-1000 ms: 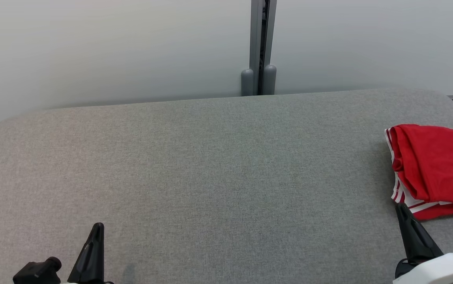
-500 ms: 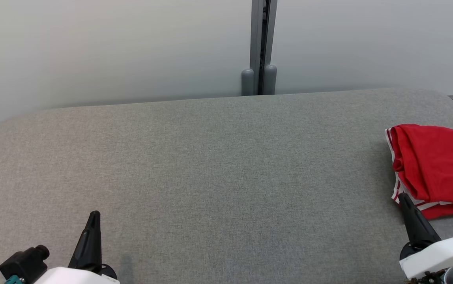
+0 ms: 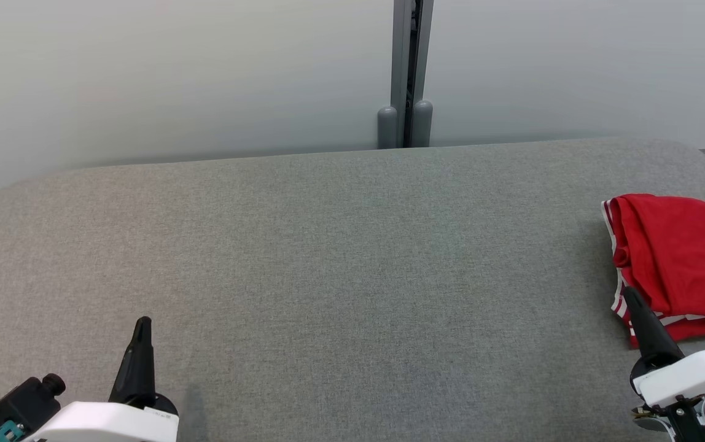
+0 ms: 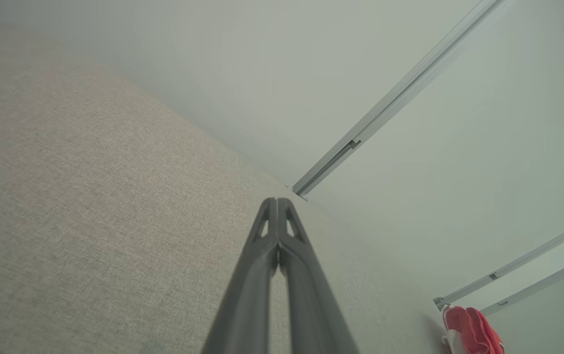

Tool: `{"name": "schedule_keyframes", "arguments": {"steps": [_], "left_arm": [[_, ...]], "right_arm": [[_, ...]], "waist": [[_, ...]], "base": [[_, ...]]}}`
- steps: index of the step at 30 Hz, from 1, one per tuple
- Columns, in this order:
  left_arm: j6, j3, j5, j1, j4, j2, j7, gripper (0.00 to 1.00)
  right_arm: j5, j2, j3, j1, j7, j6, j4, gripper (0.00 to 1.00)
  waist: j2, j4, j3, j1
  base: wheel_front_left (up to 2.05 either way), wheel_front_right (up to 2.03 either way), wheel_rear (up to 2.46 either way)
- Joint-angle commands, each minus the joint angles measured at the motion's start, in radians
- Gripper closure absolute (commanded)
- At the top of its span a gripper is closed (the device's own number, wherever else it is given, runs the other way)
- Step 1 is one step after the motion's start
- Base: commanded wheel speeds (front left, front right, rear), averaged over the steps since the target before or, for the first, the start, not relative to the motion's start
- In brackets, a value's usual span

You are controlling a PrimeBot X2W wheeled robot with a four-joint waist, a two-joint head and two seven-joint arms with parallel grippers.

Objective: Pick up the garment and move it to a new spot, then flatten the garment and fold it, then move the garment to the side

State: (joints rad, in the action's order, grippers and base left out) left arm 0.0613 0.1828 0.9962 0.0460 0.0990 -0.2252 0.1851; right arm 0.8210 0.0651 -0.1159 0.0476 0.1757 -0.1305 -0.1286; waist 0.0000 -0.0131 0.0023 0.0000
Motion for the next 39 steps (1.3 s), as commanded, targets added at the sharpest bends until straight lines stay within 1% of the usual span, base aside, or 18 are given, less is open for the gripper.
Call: {"name": "schedule_keyframes", "arguments": {"steps": [1, 14, 39], "left_arm": [[-0.013, -0.015, 0.03, -0.038, -0.002, 0.001, -0.001, 1.0], [-0.051, -0.046, 0.156, -0.074, 0.035, 0.036, -0.009, 1.0], [-0.112, -0.095, 0.358, -0.13, 0.095, 0.095, -0.024, 1.0]], "right_arm": [[0.038, 0.01, -0.006, 0.036, 0.009, 0.0, -0.008, 1.0], [0.188, 0.014, -0.027, 0.1, 0.037, -0.001, -0.089, 1.0], [0.428, 0.019, -0.061, 0.201, 0.084, -0.001, -0.219, 1.0]], "waist": [[0.0, 0.0, 0.0, 0.0], [0.0, 0.003, 0.001, 0.0], [0.0, 0.007, 0.002, 0.0]], "base": [[0.0, 0.0, 0.0], [0.0, 0.0, 0.0], [0.0, 0.0, 0.0]]}}
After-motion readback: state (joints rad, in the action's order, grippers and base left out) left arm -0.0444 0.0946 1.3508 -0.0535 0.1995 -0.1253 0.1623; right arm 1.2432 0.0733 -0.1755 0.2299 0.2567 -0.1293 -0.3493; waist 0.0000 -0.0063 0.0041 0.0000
